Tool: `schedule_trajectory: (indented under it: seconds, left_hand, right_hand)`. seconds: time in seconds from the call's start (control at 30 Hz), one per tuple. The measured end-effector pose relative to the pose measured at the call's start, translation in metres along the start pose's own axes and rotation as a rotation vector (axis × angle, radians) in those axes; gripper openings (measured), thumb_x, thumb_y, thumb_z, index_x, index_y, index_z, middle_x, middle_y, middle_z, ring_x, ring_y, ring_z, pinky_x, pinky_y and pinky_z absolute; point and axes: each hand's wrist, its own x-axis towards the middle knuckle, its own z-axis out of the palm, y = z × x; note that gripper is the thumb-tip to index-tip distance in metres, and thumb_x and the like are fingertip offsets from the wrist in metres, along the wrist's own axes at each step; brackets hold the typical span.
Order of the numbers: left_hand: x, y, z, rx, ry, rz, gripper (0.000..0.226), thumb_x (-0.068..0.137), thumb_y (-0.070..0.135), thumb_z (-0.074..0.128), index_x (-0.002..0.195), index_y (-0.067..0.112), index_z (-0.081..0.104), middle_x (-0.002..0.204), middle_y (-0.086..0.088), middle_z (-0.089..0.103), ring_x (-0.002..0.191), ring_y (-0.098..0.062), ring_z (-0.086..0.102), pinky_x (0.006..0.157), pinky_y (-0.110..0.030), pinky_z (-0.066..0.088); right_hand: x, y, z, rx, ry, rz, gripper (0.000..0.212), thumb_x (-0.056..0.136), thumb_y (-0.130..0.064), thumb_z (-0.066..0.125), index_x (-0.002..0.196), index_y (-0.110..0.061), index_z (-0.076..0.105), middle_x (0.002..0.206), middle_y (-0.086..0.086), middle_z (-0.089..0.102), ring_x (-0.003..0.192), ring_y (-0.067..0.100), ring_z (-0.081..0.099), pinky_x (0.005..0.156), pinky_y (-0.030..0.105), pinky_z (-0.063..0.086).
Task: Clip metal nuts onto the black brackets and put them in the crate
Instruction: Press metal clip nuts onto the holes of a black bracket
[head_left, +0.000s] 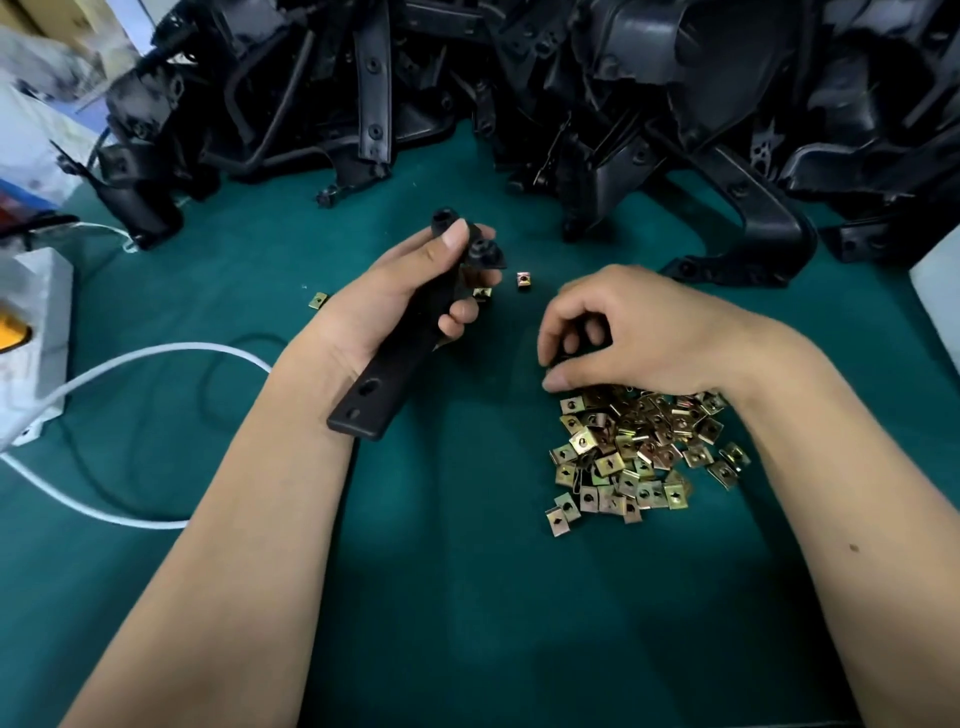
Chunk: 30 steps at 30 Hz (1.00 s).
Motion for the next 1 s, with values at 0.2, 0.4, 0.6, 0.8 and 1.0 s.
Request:
schedule_trajectory:
  seconds: [0.2,0.4,0.6,0.8,1.0]
  left_hand:
    - [-0.002,0.000,0.002,0.040,-0.133,0.037,0.034,0.098,0.020,0.053,0.130,0.008,0.055,0.099,-0.012,0.054,0.058,-0.013,0.048,0.048,-0.018,0.040]
    - [-0.003,0.000,0.005,0.069,-0.147,0.056,0.036,0.096,0.013,0.054,0.131,0.005,0.051,0.084,-0.001,0.065,0.058,-0.014,0.045,0.048,-0.019,0.038]
    - [-0.002,-0.002,0.003,0.029,-0.166,0.061,0.074,0.066,0.018,0.094,0.128,0.005,0.057,0.084,-0.006,0.055,0.060,-0.013,0.047,0.049,-0.019,0.039]
    - [0.001,-0.003,0.000,0.048,-0.156,0.065,0.069,0.069,0.000,0.086,0.131,0.007,0.055,0.085,-0.007,0.055,0.061,-0.012,0.046,0.051,-0.020,0.039]
    - [0.002,-0.004,-0.004,0.127,-0.097,0.080,0.069,0.066,-0.003,0.081,0.128,0.017,0.059,0.086,-0.005,0.064,0.055,-0.013,0.047,0.055,-0.022,0.047]
  right_hand:
    - [0.006,0.005,0.007,0.134,0.324,-0.011,0.020,0.098,-0.030,0.069,0.084,-0.015,0.073,0.073,-0.005,0.070,0.068,0.014,0.062,0.065,0.035,0.048]
    - [0.009,-0.002,0.017,0.822,0.487,0.018,0.025,0.106,-0.026,0.058,0.084,-0.014,0.062,0.048,0.003,0.051,0.038,0.017,0.037,0.039,0.018,0.026]
    - [0.012,-0.004,0.022,0.916,0.327,0.015,0.019,0.106,-0.011,0.054,0.109,-0.008,0.073,0.075,0.007,0.068,0.064,0.018,0.059,0.047,0.023,0.045]
    - [0.013,-0.003,0.021,0.838,0.361,0.032,0.018,0.105,-0.001,0.052,0.111,-0.001,0.069,0.074,0.012,0.073,0.057,0.021,0.065,0.046,0.025,0.051]
    - [0.013,-0.002,0.019,0.862,0.379,0.032,0.007,0.102,0.000,0.059,0.105,0.003,0.063,0.074,0.014,0.074,0.055,0.024,0.065,0.043,0.026,0.050]
